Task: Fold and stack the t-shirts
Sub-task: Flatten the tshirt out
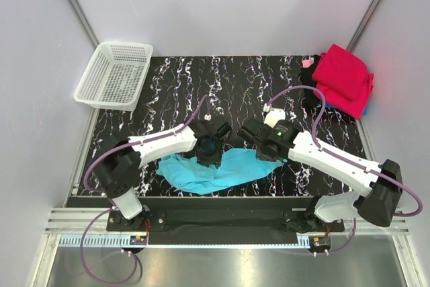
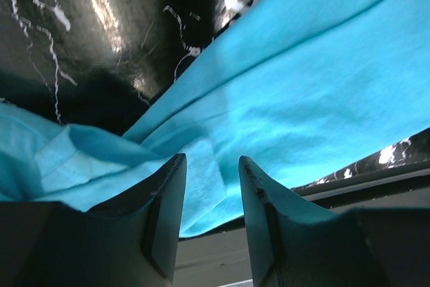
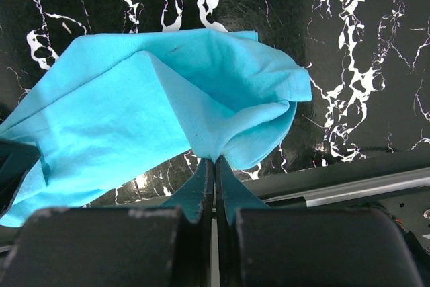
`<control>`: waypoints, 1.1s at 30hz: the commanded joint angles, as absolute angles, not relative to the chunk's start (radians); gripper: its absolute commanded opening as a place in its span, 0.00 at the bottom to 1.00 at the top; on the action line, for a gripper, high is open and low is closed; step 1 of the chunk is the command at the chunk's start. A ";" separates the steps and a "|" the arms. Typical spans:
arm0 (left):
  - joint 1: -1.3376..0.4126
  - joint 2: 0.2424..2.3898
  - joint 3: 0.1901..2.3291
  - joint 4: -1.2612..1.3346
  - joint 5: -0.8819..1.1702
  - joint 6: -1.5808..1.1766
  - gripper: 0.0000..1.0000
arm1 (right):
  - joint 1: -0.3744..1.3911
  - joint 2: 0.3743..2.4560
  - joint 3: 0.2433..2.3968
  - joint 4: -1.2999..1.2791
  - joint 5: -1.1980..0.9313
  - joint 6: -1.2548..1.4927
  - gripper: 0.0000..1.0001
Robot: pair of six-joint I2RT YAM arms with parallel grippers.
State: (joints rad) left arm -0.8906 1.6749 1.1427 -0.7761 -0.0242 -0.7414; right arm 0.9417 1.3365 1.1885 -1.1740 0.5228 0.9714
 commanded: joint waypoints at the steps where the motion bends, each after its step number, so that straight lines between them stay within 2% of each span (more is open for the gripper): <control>1: -0.893 1.712 1.190 -0.750 -0.028 -0.736 0.43 | 0.946 1.309 1.184 -1.160 0.529 1.000 0.00; 9: -0.893 1.799 1.161 -0.758 -0.063 -0.768 0.41 | 0.946 1.278 1.186 -1.169 0.537 0.999 0.00; 24: -0.893 1.638 1.141 -0.798 -0.094 -0.772 0.41 | 0.945 1.302 1.190 -1.170 0.535 0.991 0.00; 33: -0.893 1.684 1.128 -0.822 -0.107 -0.775 0.41 | 0.945 1.296 1.193 -1.170 0.537 0.989 0.00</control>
State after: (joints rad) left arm -0.8906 1.6665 1.1358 -0.8120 -0.0795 -0.7681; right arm 0.9417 1.3033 1.1831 -1.1717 0.5213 0.9733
